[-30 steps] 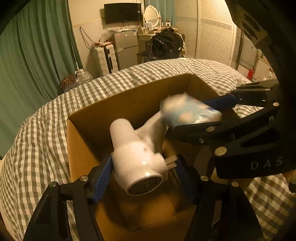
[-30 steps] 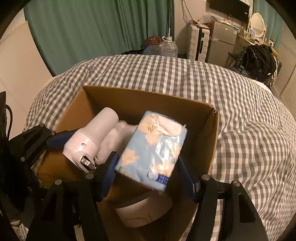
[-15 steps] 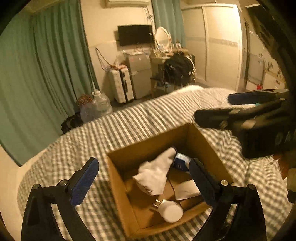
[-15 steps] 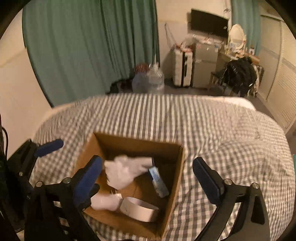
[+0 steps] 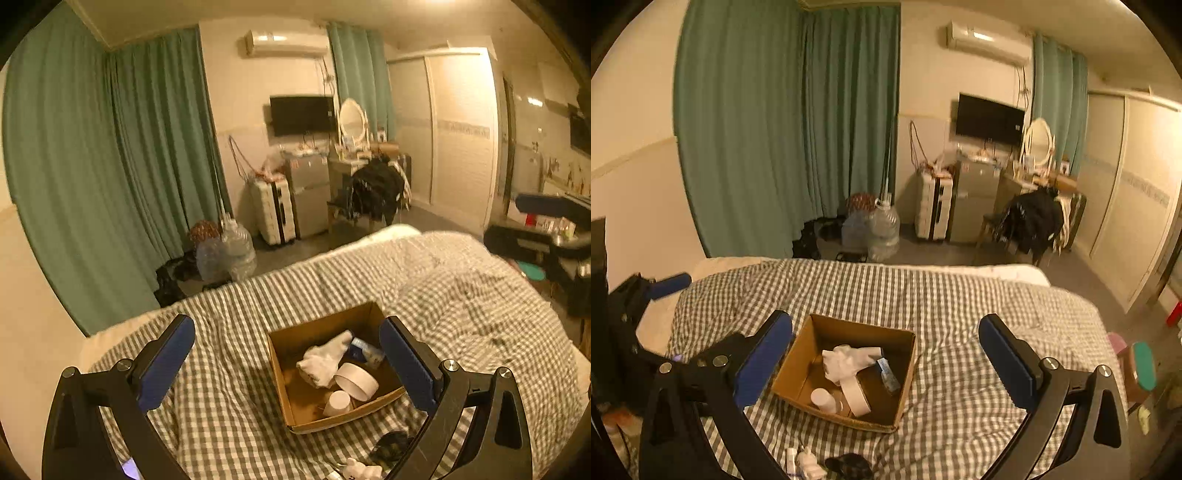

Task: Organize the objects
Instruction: 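Carry dryer and tissue pack over the box and release both into it, then move both tools back to the remaining items on the bed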

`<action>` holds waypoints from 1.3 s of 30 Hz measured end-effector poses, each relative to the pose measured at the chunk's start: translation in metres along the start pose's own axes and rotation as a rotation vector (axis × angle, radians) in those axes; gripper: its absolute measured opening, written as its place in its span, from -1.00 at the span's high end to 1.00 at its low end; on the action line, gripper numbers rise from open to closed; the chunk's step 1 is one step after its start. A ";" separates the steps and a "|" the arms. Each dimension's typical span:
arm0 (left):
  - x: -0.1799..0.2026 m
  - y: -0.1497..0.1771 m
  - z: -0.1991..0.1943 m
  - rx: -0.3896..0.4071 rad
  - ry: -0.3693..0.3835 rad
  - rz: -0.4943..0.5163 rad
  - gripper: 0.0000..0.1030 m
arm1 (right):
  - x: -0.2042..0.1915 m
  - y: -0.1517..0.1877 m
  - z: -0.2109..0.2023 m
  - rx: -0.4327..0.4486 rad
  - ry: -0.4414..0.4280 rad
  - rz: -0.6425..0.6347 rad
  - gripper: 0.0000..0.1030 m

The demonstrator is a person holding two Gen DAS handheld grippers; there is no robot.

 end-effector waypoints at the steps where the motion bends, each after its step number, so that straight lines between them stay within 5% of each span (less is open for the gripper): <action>1: 0.000 -0.002 -0.012 0.017 -0.002 0.004 -1.00 | -0.002 0.000 -0.013 0.011 0.002 -0.014 -0.97; 8: 0.000 0.007 -0.048 0.064 -0.053 0.035 -1.00 | -0.018 0.014 -0.071 0.035 0.000 -0.104 -0.97; 17: -0.001 0.056 -0.032 -0.066 -0.045 -0.009 -1.00 | -0.051 0.058 -0.073 -0.023 -0.057 -0.201 -0.97; 30: 0.018 0.197 0.050 -0.281 -0.139 -0.078 -1.00 | -0.052 0.163 0.019 -0.238 -0.190 -0.200 -0.97; 39: 0.052 0.288 0.104 -0.448 -0.128 -0.109 -1.00 | -0.053 0.235 0.101 -0.386 -0.259 -0.274 -0.97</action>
Point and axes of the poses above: each gripper's, at about its wrist camera, not at the fingertips, and z roughly the way its jaws point, x to its right, y to its underside, the point moved 3 cm from there along z, roughly the way its jaws point, and after that the axes turned 4 degrees about -z, right-handed, at the moved point
